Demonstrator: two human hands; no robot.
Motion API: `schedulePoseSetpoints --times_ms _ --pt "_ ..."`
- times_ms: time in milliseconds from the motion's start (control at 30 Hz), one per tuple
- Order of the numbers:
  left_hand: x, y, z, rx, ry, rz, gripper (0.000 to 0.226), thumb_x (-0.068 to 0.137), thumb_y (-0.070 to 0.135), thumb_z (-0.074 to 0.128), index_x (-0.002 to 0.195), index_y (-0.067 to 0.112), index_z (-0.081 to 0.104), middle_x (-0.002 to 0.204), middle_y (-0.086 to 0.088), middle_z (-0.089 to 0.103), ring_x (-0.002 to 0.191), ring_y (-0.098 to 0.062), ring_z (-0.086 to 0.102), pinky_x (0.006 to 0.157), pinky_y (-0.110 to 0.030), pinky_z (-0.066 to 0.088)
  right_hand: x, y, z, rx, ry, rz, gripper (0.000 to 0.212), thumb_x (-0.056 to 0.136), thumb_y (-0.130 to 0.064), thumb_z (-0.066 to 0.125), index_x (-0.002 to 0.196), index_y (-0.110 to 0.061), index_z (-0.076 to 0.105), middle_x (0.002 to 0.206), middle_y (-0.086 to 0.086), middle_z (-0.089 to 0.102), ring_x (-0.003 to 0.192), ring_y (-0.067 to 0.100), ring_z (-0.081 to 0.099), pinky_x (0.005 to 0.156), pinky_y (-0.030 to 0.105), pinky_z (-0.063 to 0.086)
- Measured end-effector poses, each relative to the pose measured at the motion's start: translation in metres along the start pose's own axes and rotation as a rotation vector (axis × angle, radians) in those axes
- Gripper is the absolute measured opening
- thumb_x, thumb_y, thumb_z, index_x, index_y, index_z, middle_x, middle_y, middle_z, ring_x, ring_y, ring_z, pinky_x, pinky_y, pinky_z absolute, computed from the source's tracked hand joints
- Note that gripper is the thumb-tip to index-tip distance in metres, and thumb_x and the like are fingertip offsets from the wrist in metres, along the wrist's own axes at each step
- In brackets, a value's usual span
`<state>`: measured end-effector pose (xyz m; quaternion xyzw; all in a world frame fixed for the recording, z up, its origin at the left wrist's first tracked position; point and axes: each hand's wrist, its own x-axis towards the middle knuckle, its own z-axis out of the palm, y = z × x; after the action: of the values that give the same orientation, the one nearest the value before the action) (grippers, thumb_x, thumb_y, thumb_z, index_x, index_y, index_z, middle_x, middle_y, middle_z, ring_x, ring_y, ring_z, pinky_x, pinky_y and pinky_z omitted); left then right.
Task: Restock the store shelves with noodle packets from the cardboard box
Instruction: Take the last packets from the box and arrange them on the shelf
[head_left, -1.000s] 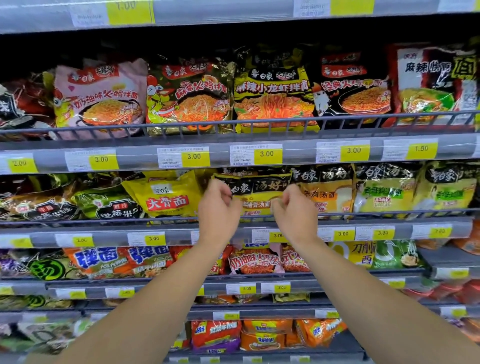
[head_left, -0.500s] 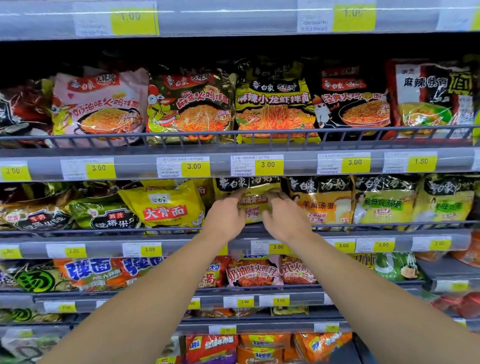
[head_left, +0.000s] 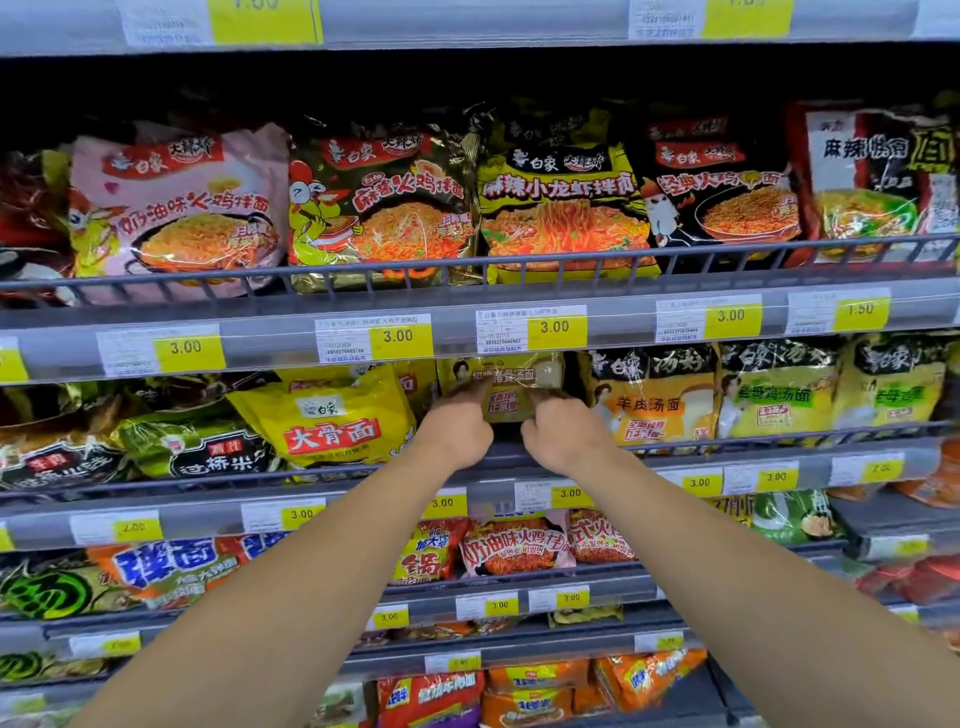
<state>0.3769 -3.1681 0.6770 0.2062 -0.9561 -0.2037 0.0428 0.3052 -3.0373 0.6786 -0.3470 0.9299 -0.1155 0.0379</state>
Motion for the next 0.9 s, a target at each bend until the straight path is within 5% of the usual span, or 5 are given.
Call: schedulePoseSetpoints --times_ms 267,433,567,900 --pt "-0.004 -0.009 -0.001 -0.062 -0.016 0.052 0.061 0.093 0.01 0.046 0.151 0.02 0.028 0.15 -0.014 0.04 0.133 -0.034 0.042 0.104 -0.03 0.037 -0.004 -0.009 0.0 0.118 -0.033 0.089 0.027 0.094 -0.022 0.047 0.092 0.0 0.062 0.075 0.009 0.056 0.079 0.031 0.055 0.063 0.031 0.04" --pt "-0.011 -0.016 -0.003 -0.099 -0.021 0.107 0.058 0.092 0.015 0.047 0.148 0.024 0.035 0.139 -0.014 0.053 0.122 -0.034 0.052 0.096 -0.031 0.044 -0.019 -0.014 0.002 0.095 0.023 0.074 0.044 0.092 -0.025 0.051 0.131 -0.004 0.054 0.123 0.018 0.056 0.113 0.034 0.054 0.089 0.037 0.047" --pt "-0.024 -0.014 -0.008 -0.122 0.028 0.15 0.049 0.093 0.023 0.052 0.142 0.017 0.046 0.128 -0.014 0.062 0.115 -0.031 0.056 0.092 -0.031 0.044 -0.04 -0.019 0.004 0.117 0.112 0.101 0.05 0.091 -0.026 0.055 0.138 -0.008 0.05 0.134 0.014 0.051 0.119 0.032 0.054 0.096 0.037 0.047" --pt "-0.143 -0.044 -0.015 -0.212 0.086 0.167 0.05 0.093 0.031 0.058 0.141 0.024 0.05 0.143 0.001 0.052 0.118 -0.02 0.058 0.098 -0.028 0.042 -0.144 -0.058 0.02 0.078 0.022 0.096 0.055 0.093 -0.032 0.053 0.144 -0.014 0.043 0.149 0.01 0.039 0.132 0.026 0.044 0.105 0.037 0.042"
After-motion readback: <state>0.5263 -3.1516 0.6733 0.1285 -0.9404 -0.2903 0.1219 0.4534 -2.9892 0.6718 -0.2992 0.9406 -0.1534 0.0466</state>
